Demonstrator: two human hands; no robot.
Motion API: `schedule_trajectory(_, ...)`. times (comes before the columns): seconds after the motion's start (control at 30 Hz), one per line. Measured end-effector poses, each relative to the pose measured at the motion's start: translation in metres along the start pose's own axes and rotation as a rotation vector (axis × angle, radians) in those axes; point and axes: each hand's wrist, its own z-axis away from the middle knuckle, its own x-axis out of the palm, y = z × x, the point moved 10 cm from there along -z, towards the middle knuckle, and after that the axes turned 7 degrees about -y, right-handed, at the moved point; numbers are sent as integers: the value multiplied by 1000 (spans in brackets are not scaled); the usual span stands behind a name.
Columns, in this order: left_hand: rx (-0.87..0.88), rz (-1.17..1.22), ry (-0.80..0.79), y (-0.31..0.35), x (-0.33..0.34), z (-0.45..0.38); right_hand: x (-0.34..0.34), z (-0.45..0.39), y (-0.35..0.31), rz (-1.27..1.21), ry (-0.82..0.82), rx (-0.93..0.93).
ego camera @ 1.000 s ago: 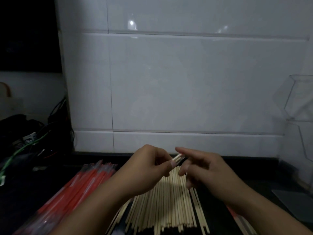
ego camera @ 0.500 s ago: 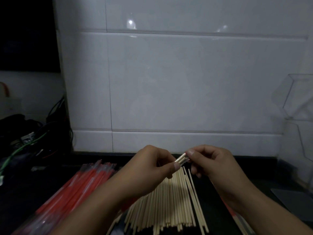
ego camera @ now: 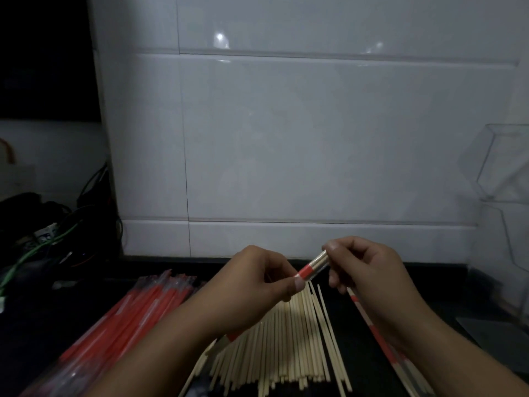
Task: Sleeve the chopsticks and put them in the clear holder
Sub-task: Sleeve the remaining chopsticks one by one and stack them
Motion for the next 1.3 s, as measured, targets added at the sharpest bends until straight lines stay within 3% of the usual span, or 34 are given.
schedule_trajectory(0.23, 2, 36, -21, -1, -2, 0, -8, -4, 15, -269, 54, 106)
schedule_trajectory(0.7, -22, 15, -17, -5, -2, 1, -11, -3, 15, -215, 79, 85)
schedule_trajectory(0.83, -1, 76, 110, 0, -11, 3, -8, -4, 13, -367, 86, 85)
schedule_trajectory(0.97, 29, 406, 295, 0, -19, 7, 15, 0, 11, -342, -77, 124)
schedule_trajectory(1.07, 56, 503, 238, 7, -7, 5, 38, 7, 9, -252, -176, 97)
schedule_trajectory(1.3, 63, 418, 92, 13, 10, 2, 28, 9, 7, -199, -48, 83)
